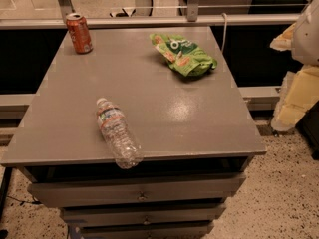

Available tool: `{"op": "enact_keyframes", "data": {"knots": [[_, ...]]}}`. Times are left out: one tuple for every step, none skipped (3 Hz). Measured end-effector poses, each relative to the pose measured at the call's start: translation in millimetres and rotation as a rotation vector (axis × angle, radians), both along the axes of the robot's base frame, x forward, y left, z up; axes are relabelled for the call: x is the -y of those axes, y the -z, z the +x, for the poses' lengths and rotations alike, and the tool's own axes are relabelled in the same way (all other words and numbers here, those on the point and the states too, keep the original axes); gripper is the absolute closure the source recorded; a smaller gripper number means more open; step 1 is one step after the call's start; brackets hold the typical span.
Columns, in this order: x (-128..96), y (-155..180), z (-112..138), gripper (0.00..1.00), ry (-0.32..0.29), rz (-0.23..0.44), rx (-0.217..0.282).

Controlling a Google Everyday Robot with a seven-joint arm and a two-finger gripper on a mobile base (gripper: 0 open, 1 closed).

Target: Move coke can near water bottle

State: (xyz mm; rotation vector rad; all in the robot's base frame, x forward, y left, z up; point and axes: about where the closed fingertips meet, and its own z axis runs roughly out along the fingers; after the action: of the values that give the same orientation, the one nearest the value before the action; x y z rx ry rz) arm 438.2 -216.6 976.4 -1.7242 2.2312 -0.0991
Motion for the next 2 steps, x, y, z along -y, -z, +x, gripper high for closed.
{"op": "enact_keyframes", "data": {"knots": [[0.0, 0.0, 0.0, 0.0, 0.0, 0.0, 0.0], [-8.3, -0.1, 2.0, 0.0, -0.056, 0.019, 0.027]]}}
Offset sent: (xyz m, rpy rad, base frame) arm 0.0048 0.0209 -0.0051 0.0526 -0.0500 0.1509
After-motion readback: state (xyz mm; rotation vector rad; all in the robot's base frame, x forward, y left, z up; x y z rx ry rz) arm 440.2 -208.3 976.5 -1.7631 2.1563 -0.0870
